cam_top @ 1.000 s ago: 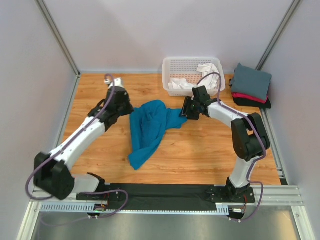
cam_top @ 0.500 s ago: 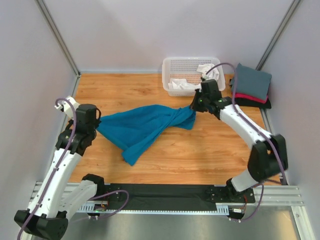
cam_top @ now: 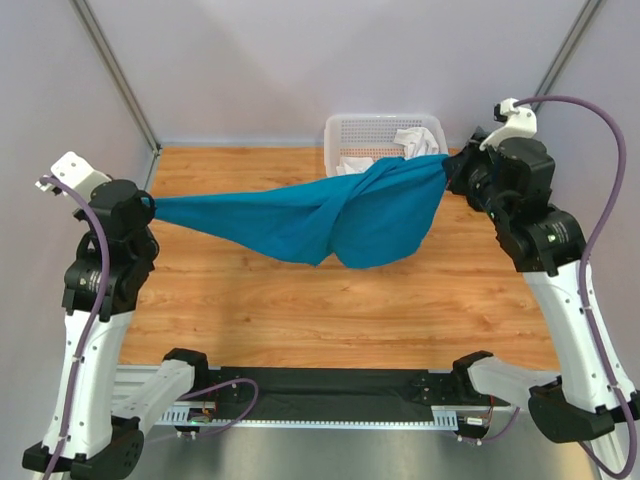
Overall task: Fold and stack the t-shirts
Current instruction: Flatten the tshirt out
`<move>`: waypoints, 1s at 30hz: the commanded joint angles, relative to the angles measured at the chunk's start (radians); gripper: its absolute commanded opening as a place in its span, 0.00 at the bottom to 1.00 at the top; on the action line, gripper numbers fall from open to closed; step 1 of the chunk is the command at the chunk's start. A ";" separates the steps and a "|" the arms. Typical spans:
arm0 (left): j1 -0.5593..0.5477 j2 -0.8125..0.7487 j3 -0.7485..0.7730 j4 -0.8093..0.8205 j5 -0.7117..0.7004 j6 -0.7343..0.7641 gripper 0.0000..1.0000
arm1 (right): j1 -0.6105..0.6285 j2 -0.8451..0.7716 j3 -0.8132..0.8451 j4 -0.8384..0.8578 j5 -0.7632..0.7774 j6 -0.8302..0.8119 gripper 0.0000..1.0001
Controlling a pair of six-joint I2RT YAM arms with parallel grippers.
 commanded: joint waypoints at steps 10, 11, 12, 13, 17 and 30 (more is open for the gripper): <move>0.010 -0.055 -0.372 -0.180 0.057 -0.185 0.00 | -0.003 -0.038 -0.272 -0.137 -0.071 0.002 0.01; 0.011 -0.049 -0.396 -0.181 0.051 -0.206 0.00 | -0.002 -0.036 -0.306 -0.115 -0.091 0.010 0.00; 0.011 -0.042 -0.429 -0.185 0.044 -0.223 0.00 | -0.002 -0.030 -0.343 -0.103 -0.118 0.038 0.00; 0.011 -0.034 -0.433 -0.186 0.053 -0.234 0.00 | -0.002 -0.019 -0.373 -0.091 -0.132 0.049 0.00; 0.014 0.043 -0.436 -0.178 0.099 -0.292 0.00 | 0.004 0.030 -0.493 0.000 -0.172 0.069 0.00; 0.066 0.170 -0.423 -0.051 0.443 -0.242 0.99 | 0.004 0.212 -0.429 0.101 -0.152 0.049 0.00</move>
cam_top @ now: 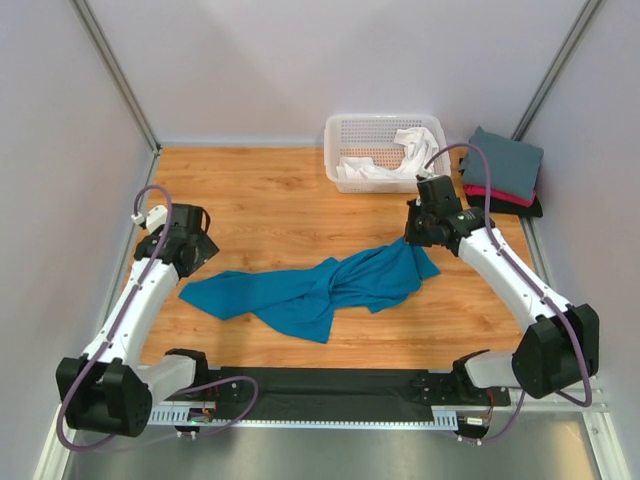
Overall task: Fold and stack the t-shirts
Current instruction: Flatten the tshirt out
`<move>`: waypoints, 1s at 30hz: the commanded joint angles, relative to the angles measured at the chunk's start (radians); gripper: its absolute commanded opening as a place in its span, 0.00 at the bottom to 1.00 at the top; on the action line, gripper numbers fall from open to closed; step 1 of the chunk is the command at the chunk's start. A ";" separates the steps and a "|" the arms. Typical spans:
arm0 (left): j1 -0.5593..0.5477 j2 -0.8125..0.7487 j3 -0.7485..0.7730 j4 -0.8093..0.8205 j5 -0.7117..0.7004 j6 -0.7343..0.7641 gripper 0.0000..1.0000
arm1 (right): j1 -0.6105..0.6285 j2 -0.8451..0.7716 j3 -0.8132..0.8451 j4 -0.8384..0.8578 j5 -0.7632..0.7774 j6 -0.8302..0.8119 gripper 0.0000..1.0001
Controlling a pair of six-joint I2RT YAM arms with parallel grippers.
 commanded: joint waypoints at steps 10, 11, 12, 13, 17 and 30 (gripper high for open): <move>-0.750 -0.010 0.057 0.171 0.236 0.199 0.87 | 0.002 0.079 0.042 0.072 0.053 -0.003 0.00; -0.787 0.027 0.069 0.160 0.219 0.193 0.84 | 0.004 0.079 0.040 0.075 0.051 -0.003 0.01; -0.818 0.068 0.081 0.145 0.191 0.169 0.83 | 0.002 0.077 0.036 0.080 0.047 -0.003 0.00; -0.865 0.140 0.093 0.136 0.187 0.162 0.81 | 0.002 0.076 0.033 0.083 0.048 -0.002 0.01; -0.995 0.292 0.184 0.102 0.141 0.142 0.76 | 0.002 0.079 0.011 0.091 0.058 -0.003 0.00; -1.176 0.499 0.163 0.183 0.236 0.040 0.76 | 0.002 0.100 0.007 0.115 0.082 -0.022 0.00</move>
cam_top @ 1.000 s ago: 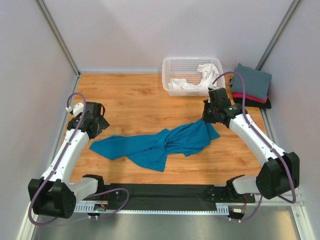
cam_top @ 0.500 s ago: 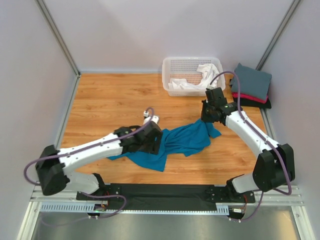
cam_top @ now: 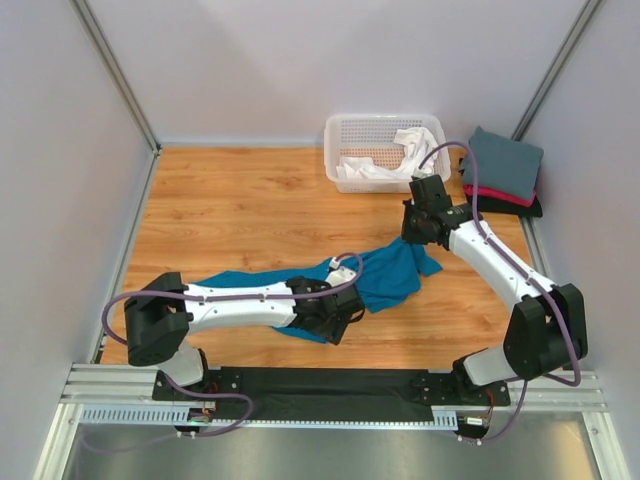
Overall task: Fold and stack the t-shirts
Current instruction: Flatten the tshirt out
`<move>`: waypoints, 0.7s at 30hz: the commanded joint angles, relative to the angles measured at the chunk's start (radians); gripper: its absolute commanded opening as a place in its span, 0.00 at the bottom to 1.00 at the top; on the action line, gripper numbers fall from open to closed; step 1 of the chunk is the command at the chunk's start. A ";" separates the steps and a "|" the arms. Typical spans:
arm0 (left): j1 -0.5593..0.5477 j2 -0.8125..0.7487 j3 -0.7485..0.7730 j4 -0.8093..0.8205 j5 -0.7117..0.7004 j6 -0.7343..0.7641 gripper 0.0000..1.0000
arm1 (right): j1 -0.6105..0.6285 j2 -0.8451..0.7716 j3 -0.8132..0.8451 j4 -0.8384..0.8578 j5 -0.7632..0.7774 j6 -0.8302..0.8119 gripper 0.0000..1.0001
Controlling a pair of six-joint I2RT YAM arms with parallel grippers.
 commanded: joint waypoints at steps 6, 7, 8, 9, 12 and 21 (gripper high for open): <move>-0.085 0.109 0.054 0.000 -0.048 -0.084 0.70 | 0.002 -0.052 -0.046 0.070 0.029 -0.003 0.00; -0.085 0.114 0.049 0.003 -0.055 -0.091 0.69 | 0.002 -0.057 -0.049 0.071 0.024 -0.001 0.00; -0.085 0.116 0.045 0.009 -0.057 -0.097 0.68 | 0.002 -0.069 -0.054 0.070 0.018 0.000 0.00; -0.085 0.111 0.040 0.013 -0.054 -0.105 0.68 | 0.002 -0.073 -0.057 0.070 0.015 0.002 0.01; -0.085 0.103 0.016 0.043 -0.054 -0.108 0.59 | 0.002 -0.096 -0.072 0.071 0.003 0.005 0.01; -0.085 0.131 0.002 0.038 -0.043 -0.130 0.55 | 0.002 -0.173 -0.106 0.062 0.012 0.011 0.00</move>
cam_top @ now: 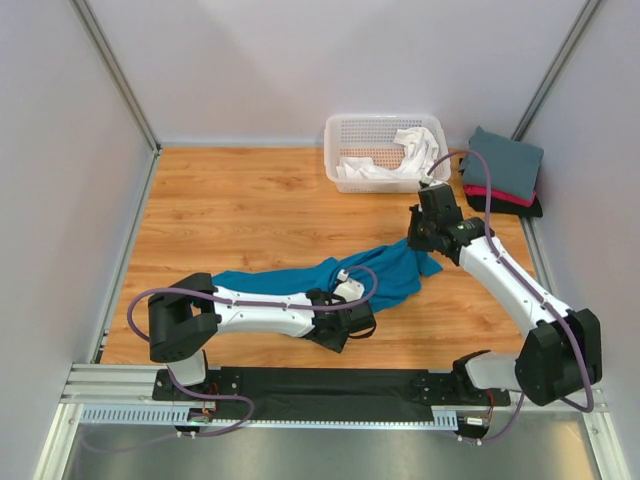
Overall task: Fold and stack the t-shirts
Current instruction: Flatten the tshirt out
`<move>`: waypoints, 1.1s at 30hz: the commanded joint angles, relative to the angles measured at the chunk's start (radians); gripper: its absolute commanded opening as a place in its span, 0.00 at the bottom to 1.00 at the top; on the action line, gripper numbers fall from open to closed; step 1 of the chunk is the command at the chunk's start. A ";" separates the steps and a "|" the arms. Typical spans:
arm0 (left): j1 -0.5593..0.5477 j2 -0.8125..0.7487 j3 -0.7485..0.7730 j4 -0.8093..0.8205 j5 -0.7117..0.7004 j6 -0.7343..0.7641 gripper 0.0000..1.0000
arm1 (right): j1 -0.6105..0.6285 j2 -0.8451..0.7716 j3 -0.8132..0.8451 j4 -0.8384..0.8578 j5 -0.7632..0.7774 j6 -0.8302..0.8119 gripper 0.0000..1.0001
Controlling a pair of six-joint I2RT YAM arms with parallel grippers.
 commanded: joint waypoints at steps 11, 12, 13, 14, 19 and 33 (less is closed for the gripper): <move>-0.001 0.018 -0.036 0.013 -0.047 -0.034 0.46 | 0.002 -0.089 -0.049 0.022 -0.016 0.025 0.00; -0.001 0.021 -0.034 0.016 -0.045 -0.026 0.45 | 0.002 -0.089 -0.054 0.020 -0.018 0.025 0.00; -0.001 0.021 -0.034 0.019 -0.045 -0.026 0.40 | 0.002 -0.095 -0.055 0.019 -0.016 0.025 0.00; -0.001 0.020 -0.036 0.018 -0.048 -0.026 0.39 | 0.002 -0.097 -0.061 0.017 -0.010 0.027 0.00; -0.001 0.012 -0.042 0.024 -0.059 -0.029 0.00 | 0.002 -0.097 -0.084 0.037 -0.001 0.033 0.01; -0.001 -0.318 -0.079 -0.240 -0.191 -0.138 0.00 | 0.037 -0.251 -0.354 0.118 -0.220 0.252 0.01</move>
